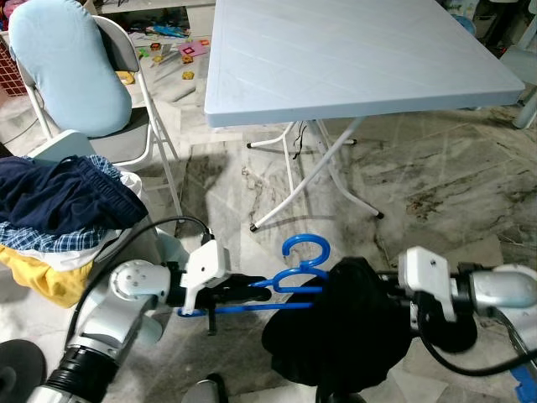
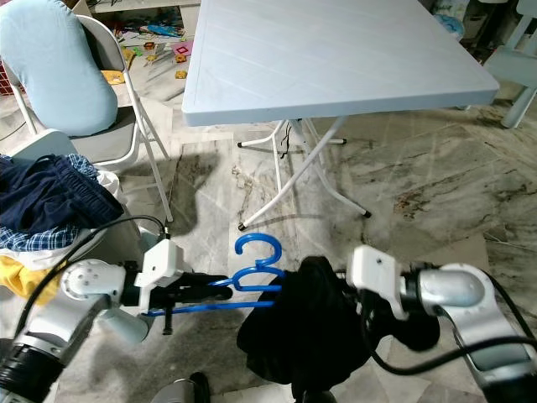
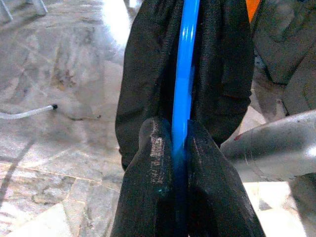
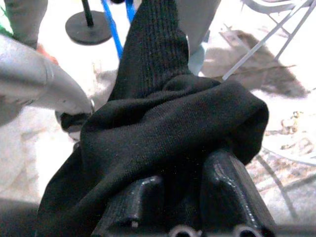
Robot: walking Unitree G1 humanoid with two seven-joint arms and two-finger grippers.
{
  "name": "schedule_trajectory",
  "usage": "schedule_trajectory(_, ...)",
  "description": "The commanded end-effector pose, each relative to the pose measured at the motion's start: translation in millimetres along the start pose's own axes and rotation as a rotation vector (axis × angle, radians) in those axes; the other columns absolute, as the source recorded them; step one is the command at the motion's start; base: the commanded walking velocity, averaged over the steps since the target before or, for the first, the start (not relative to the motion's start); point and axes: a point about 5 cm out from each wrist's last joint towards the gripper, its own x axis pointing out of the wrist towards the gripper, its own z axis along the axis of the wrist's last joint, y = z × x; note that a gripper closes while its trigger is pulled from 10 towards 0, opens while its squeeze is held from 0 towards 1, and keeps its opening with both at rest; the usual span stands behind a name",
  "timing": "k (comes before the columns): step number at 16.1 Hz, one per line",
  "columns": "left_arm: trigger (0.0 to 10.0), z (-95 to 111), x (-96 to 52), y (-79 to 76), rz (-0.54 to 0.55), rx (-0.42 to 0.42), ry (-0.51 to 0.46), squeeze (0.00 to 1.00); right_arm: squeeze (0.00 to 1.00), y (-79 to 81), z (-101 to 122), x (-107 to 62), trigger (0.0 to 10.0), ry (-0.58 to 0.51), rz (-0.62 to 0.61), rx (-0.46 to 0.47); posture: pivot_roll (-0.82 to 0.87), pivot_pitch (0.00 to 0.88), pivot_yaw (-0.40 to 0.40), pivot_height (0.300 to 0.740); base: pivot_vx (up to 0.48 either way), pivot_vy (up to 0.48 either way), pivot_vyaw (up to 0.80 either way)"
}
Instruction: Hang hanger
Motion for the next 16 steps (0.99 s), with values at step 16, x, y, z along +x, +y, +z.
schedule_trajectory(16,0.0,-11,-7.2,27.6,0.457,0.002,-0.109,0.0,1.0,-55.4,7,30.3,10.0,-0.05,-0.475,0.024,-0.08,0.167,0.034,0.74,0.0,0.0,0.0)
